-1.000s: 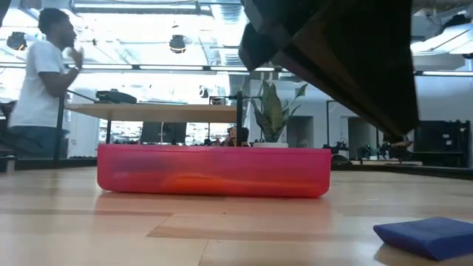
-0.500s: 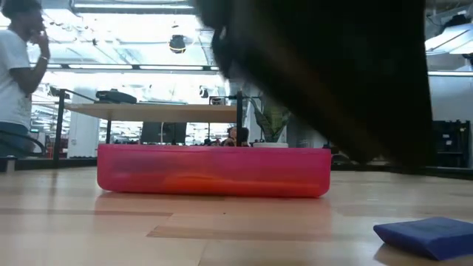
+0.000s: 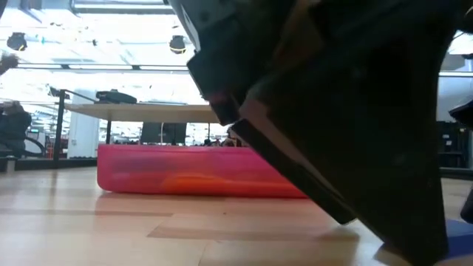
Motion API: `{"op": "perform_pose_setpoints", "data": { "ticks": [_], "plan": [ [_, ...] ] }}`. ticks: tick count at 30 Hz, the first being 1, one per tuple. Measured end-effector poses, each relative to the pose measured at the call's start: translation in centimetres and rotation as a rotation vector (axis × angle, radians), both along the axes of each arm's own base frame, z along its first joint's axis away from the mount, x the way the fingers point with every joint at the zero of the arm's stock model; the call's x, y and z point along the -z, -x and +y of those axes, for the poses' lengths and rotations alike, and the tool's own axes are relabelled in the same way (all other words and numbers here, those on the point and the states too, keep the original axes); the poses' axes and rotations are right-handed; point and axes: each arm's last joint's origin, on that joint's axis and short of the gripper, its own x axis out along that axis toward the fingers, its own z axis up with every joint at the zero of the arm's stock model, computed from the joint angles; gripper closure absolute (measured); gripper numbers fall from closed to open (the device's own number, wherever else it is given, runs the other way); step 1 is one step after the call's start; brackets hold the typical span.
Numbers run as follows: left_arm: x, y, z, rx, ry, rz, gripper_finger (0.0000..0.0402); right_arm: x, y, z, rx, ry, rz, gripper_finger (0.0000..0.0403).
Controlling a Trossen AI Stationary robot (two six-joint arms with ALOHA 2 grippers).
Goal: Pack school essentials
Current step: Put the purple eraser into the school red supply box
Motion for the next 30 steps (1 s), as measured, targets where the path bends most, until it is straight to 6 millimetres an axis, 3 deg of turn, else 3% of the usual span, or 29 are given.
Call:
{"op": "perform_pose_setpoints", "data": {
  "ticks": [17,21,27,30],
  "plan": [
    [0.9,-0.9,1.8,-0.048,0.088,-0.001,0.0226,0.1,-1.9,-1.2,-0.032,-0.016,-0.048,0.0295],
    [1.0,-0.9,1.9,-0.048,0.1,0.015,0.027,0.1,-1.8,-1.1,-0.041,-0.02,-0.046,0.0295],
    [1.6,-0.8,2.2,-0.056,0.113,0.039,0.0377,0.1,-1.8,-1.1,-0.043,-0.023,-0.045,0.0295],
    [1.6,-0.8,2.3,-0.057,0.119,0.044,0.0389,0.1,-1.8,-1.0,-0.045,-0.021,-0.045,0.0295]
  ]
}}
